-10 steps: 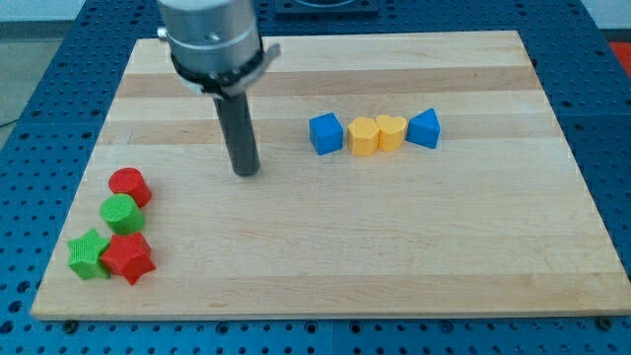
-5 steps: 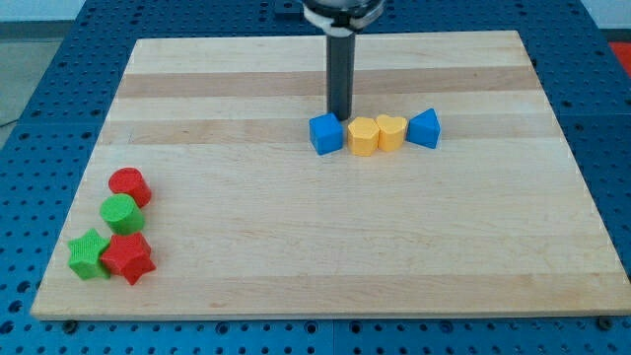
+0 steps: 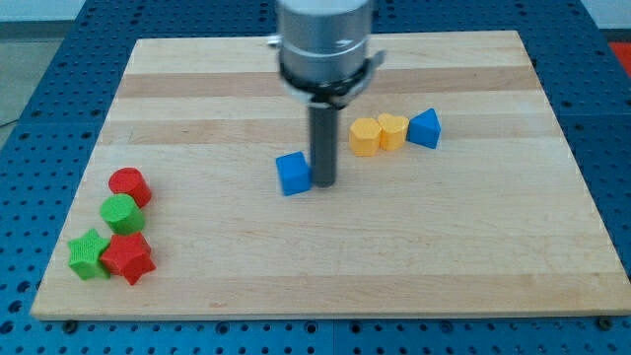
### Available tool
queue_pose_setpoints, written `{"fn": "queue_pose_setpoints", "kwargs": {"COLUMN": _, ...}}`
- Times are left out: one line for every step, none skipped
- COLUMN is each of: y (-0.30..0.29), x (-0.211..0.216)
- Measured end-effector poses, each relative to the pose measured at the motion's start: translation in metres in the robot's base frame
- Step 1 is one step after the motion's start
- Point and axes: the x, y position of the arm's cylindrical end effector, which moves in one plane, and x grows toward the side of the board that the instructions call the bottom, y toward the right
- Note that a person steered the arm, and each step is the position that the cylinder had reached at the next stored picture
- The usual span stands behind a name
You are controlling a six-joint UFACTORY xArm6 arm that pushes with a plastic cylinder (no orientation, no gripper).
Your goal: Slide the blue cube closer to the red circle
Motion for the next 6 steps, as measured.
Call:
{"fn": "queue_pose_setpoints", "kwargs": {"y": -0.076, "x": 0.01}}
{"fn": "queue_pose_setpoints", "kwargs": {"y": -0.08, "x": 0.01}}
{"fn": "queue_pose_setpoints", "kwargs": {"y": -0.017, "x": -0.017}}
{"fn": "queue_pose_setpoints", "kwargs": {"y": -0.032, "x": -0.042}}
{"fn": "queue_pose_setpoints", "kwargs": {"y": -0.093, "x": -0.036}}
{"fn": "queue_pose_setpoints", "kwargs": {"y": -0.125, "x": -0.011}}
